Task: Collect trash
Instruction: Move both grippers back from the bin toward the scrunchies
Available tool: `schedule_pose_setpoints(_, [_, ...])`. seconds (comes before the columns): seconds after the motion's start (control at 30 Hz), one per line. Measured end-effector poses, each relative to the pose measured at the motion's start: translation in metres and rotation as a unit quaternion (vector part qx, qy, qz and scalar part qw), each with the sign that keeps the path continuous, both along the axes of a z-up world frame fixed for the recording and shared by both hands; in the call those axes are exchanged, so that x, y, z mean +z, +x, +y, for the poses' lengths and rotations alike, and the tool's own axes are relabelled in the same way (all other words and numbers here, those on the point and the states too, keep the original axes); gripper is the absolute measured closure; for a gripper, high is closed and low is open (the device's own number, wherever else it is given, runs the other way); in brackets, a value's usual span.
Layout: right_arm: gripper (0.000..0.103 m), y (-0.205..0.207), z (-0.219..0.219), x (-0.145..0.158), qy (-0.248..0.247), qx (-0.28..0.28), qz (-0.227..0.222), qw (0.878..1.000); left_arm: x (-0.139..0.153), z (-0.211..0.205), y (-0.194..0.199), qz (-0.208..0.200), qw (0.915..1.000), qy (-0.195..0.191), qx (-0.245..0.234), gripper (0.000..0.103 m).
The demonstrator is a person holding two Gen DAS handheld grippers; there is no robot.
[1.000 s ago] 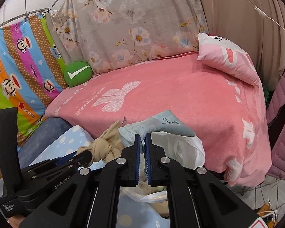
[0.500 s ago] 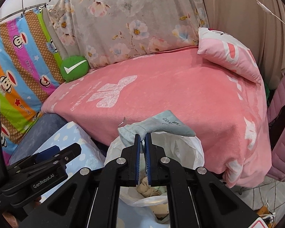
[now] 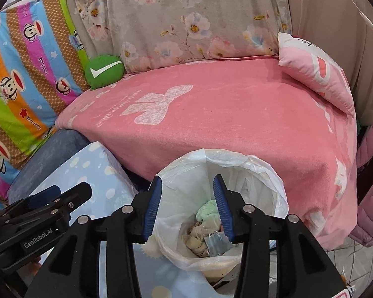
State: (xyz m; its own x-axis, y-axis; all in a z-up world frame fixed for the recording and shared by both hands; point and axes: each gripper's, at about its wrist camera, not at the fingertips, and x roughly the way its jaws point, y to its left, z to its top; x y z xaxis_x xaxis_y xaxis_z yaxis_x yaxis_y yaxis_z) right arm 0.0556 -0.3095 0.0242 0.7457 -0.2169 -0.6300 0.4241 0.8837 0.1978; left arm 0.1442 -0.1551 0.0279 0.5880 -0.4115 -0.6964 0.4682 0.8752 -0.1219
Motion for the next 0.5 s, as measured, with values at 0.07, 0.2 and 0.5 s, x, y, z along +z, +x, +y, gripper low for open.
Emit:
schedule_pose_setpoints(0.07, [0.056,-0.001,0.01,0.001,-0.012,0.007,0.004,1.0,0.0,0.005,0.001,0.001,1.0,-0.003,0.005,0.03])
schedule_pose_setpoints(0.2, [0.051,-0.003,0.026,0.003,-0.024,0.017,0.004,1.0,-0.001,0.015,0.0,0.003,0.9999,-0.003,0.013,0.03])
schedule_pose_setpoints(0.5, [0.046,-0.002,0.057,0.0,-0.03,0.037,0.013,0.999,-0.005,0.049,-0.001,0.009,0.9993,-0.009,0.035,0.03])
